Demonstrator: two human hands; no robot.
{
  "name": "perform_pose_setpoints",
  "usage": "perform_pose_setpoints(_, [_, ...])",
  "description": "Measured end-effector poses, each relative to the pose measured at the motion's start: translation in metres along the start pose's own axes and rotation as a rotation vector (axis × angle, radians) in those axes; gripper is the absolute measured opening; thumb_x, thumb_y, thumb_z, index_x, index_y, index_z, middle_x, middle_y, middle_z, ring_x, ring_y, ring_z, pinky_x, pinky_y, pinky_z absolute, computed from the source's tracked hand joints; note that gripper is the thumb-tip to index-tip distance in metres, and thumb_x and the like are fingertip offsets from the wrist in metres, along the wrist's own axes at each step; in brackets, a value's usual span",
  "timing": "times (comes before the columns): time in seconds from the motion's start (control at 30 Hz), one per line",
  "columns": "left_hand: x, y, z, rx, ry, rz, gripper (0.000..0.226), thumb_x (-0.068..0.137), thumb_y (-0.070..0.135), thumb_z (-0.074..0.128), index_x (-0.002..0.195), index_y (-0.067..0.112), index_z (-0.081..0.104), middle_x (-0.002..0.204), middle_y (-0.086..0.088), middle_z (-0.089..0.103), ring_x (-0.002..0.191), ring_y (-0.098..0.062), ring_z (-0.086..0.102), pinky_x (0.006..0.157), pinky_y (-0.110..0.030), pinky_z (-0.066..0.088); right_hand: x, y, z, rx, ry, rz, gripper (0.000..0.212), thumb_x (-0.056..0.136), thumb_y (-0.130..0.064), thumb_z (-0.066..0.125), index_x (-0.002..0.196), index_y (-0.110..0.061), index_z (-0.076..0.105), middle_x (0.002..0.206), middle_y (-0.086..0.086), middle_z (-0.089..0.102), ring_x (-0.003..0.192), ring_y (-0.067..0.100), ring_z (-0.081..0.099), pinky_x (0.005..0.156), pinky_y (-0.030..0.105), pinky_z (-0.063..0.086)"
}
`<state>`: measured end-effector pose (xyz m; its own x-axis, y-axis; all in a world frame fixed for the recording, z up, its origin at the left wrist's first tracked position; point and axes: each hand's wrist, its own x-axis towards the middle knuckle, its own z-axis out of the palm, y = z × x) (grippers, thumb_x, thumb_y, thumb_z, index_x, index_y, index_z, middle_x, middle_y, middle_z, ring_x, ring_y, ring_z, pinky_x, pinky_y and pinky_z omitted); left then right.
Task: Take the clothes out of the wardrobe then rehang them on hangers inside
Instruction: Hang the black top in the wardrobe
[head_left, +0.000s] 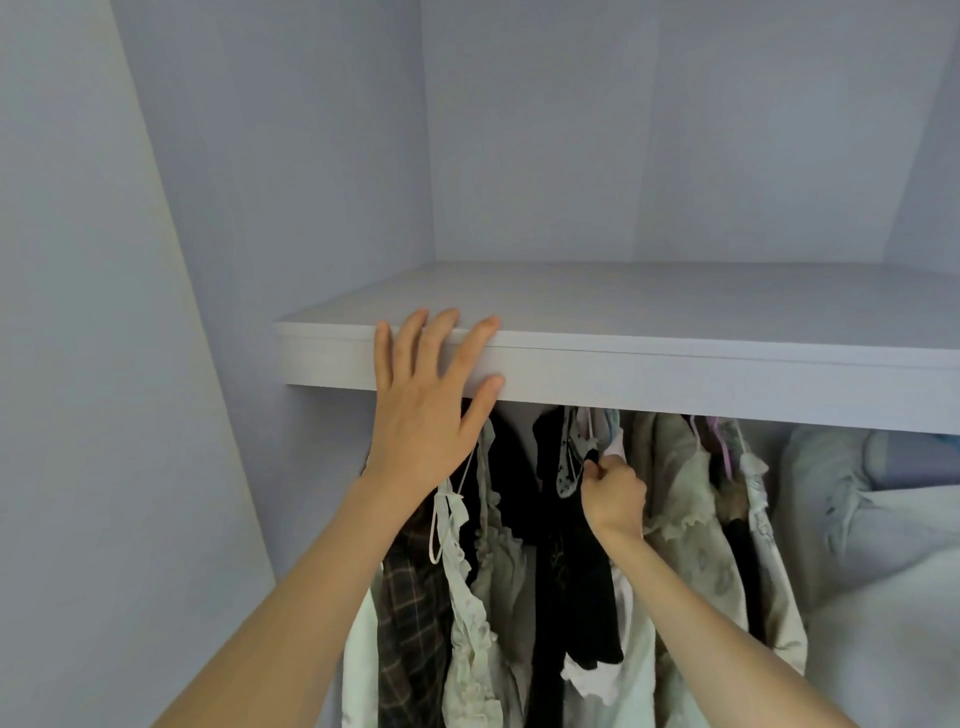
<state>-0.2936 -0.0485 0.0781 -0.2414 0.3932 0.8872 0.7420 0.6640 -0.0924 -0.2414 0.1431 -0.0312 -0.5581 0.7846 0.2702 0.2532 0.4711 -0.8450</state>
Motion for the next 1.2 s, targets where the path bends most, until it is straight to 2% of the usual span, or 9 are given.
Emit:
perform_pose_setpoints(0.13, [-0.001,-0.001,0.001,0.014,-0.011,-0.001,0.046,0.095,0.045,0.036,0.137,0.025,0.038,0.136,-0.01,0.04,0.13,-0.032,0.028,0.113,-0.051,0.005,-0.007,0.005,0.009,-0.013,0.016,0.02,0.024,0.096,-0.013,0.044,0.097,0.007,0.057,0.085,0.025,0.064,0.084,0.038,0.06,0.062,0.03,0.037])
perform_pose_setpoints(0.3, [-0.003,0.001,0.0,0.034,-0.046,-0.014,0.049,0.097,0.045,0.033,0.142,0.026,0.03,0.143,-0.012,0.035,0.135,-0.033,0.022,0.114,-0.053,0.005,-0.02,0.009,-0.005,-0.092,-0.045,-0.047,0.026,0.096,-0.007,0.04,0.114,0.003,0.057,0.104,0.02,0.061,0.095,0.033,0.059,0.066,0.023,0.035])
perform_pose_setpoints(0.37, [-0.006,0.004,-0.003,0.038,-0.067,-0.039,0.051,0.097,0.042,0.033,0.145,0.026,0.024,0.149,-0.012,0.027,0.139,-0.035,0.015,0.113,-0.054,0.007,-0.027,0.013,-0.012,-0.112,-0.048,-0.136,0.031,0.096,-0.009,0.044,0.123,0.0,0.053,0.117,0.017,0.055,0.106,0.031,0.055,0.077,0.025,0.039])
perform_pose_setpoints(0.47, [-0.018,0.012,-0.011,-0.02,-0.117,-0.094,0.054,0.097,0.039,0.031,0.147,0.026,0.016,0.155,-0.011,0.014,0.142,-0.034,0.006,0.113,-0.051,0.005,-0.039,0.019,-0.02,-0.222,-0.041,-0.339,0.036,0.091,-0.013,0.054,0.125,0.0,0.052,0.123,0.017,0.054,0.114,0.033,0.05,0.094,0.04,0.043])
perform_pose_setpoints(0.6, [-0.075,0.02,-0.022,-0.111,-0.256,-0.143,0.055,0.095,0.037,0.029,0.146,0.03,0.009,0.155,-0.002,0.007,0.143,-0.027,0.0,0.113,-0.044,0.003,-0.066,0.021,-0.022,-0.288,-0.049,-0.649,0.038,0.085,-0.016,0.064,0.119,0.0,0.058,0.117,0.018,0.061,0.107,0.036,0.058,0.09,0.046,0.048])
perform_pose_setpoints(0.8, [-0.201,0.037,-0.062,0.052,-0.516,-0.404,0.056,0.091,0.044,0.022,0.145,0.036,0.014,0.155,-0.005,0.015,0.141,-0.029,-0.001,0.11,-0.051,0.005,-0.138,0.02,-0.028,-0.22,-0.366,-0.837,0.05,0.09,-0.025,0.058,0.134,-0.005,0.046,0.134,0.014,0.051,0.125,0.029,0.047,0.104,0.043,0.036])
perform_pose_setpoints(0.9, [-0.26,0.051,-0.101,0.134,-0.592,-0.552,0.057,0.089,0.047,0.018,0.145,0.038,0.012,0.155,0.001,0.009,0.14,-0.023,-0.009,0.111,-0.048,0.0,-0.186,0.024,-0.028,-0.212,-0.593,-0.904,0.054,0.095,-0.033,0.049,0.142,-0.012,0.034,0.145,0.008,0.038,0.134,0.022,0.034,0.112,0.037,0.029])
perform_pose_setpoints(1.07, [-0.354,0.08,-0.192,0.28,-0.649,-0.834,0.056,0.089,0.047,0.024,0.144,0.037,0.017,0.153,-0.007,0.023,0.141,-0.032,0.008,0.109,-0.052,0.008,-0.282,0.02,-0.02,-0.142,-0.915,-1.028,0.055,0.098,-0.038,0.039,0.146,-0.018,0.023,0.152,0.0,0.025,0.141,0.014,0.02,0.115,0.028,0.01])
perform_pose_setpoints(1.2, [-0.419,0.112,-0.281,0.463,-0.666,-1.04,0.054,0.087,0.043,0.034,0.139,0.031,0.032,0.145,-0.013,0.038,0.134,-0.042,0.03,0.101,-0.061,0.029,-0.372,0.015,-0.018,-0.028,-1.098,-1.165,0.055,0.098,-0.036,0.04,0.146,-0.018,0.023,0.152,0.0,0.025,0.14,0.013,0.019,0.117,0.03,0.012])
